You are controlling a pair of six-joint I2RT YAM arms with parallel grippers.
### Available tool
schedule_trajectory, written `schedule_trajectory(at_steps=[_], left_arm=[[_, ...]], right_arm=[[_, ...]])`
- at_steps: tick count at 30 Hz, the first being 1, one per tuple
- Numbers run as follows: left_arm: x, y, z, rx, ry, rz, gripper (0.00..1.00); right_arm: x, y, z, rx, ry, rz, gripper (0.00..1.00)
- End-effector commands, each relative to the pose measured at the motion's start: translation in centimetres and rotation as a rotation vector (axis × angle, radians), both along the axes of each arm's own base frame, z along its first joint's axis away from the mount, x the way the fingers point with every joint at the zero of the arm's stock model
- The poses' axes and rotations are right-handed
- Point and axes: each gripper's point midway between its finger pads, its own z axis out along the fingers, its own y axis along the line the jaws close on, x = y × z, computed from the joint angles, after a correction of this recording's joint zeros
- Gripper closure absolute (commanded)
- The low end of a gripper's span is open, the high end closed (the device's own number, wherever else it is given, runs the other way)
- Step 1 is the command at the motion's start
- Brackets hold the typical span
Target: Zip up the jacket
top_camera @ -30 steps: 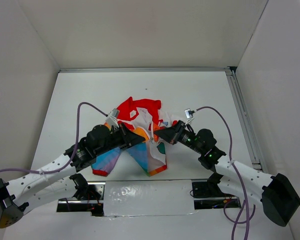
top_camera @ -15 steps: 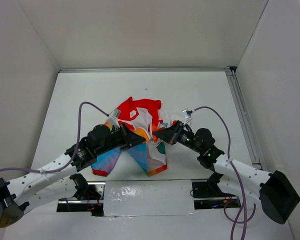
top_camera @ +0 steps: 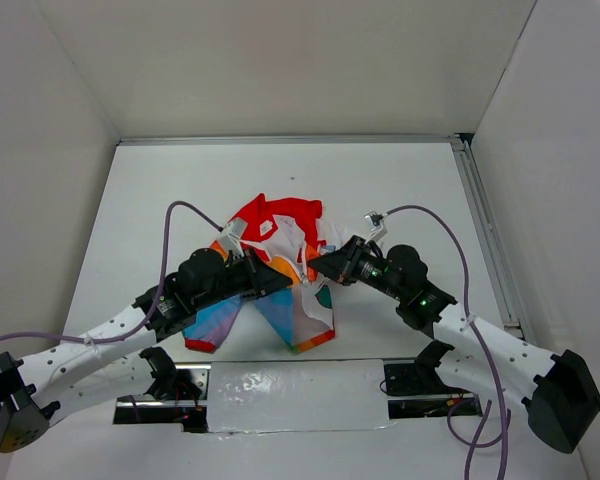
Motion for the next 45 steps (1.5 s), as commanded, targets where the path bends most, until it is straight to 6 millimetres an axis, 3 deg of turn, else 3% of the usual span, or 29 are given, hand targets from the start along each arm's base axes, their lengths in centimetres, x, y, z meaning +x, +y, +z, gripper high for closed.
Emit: schedule_trajectory(at_steps=[1, 7, 10, 12, 13, 16, 23, 26, 29, 30, 32, 37, 41, 45], left_arm=[[0.0, -0.6, 2.4, -0.028, -0.090, -0.036, 1.00], [-0.7, -2.1, 3.4, 0.000, -0.203, -0.175, 1.00], [-0.9, -2.4, 3.1, 0.029, -0.170, -0.202, 1.00], [-0.9, -2.4, 2.8, 0.032, -0.139, -0.195, 0.83], [-1.0, -2.5, 3.0, 0.014, -0.139, -0.196, 0.68], [-1.2, -2.5, 3.2, -0.022, -0.149, -0.197, 0.59], [-1.0, -2.6, 3.0, -0.022, -0.130, -0.181, 0.62], [-0.7, -2.6, 2.8, -0.015, -0.117, -0.173, 0.68], [-0.7, -2.6, 2.7, -0.016, -0.106, -0.164, 0.83], [-0.7, -2.6, 2.7, -0.014, -0.103, -0.164, 0.95], [-0.7, -2.6, 2.7, -0.010, -0.111, -0.169, 1.00], [-1.4, -2.9, 1.7, 0.021, -0.087, -0.224, 1.00], [-2.5, -2.8, -0.5, 0.067, -0.032, -0.281, 1.00], [-3.3, -2.6, -2.4, 0.096, 0.011, -0.304, 1.00]], right_arm=[[0.5, -0.2, 1.0, -0.049, -0.032, -0.030, 1.00], [-0.1, 0.9, 1.4, -0.032, -0.053, 0.026, 1.00], [-0.6, 1.2, 2.2, -0.005, -0.071, 0.051, 1.00], [-0.7, 1.1, 2.4, 0.002, -0.072, 0.056, 1.00], [-0.9, 1.2, 2.6, 0.008, -0.074, 0.064, 1.00], [-1.3, 1.4, 2.2, 0.022, -0.054, 0.079, 1.00], [-1.9, 1.8, 2.1, 0.049, -0.048, 0.097, 1.00], [-2.1, 1.9, 2.3, 0.045, -0.061, 0.105, 1.00], [-2.0, 1.8, 1.9, 0.029, -0.055, 0.093, 1.00], [-1.9, 1.7, 1.9, 0.030, -0.050, 0.085, 1.00], [-1.6, 1.5, 1.8, 0.031, -0.046, 0.061, 1.00], [-0.2, 0.7, 3.2, 0.066, -0.054, -0.038, 1.00], [1.2, -0.1, 5.9, 0.095, -0.081, -0.119, 1.00], [2.0, -0.6, 6.7, 0.123, -0.039, -0.174, 1.00]])
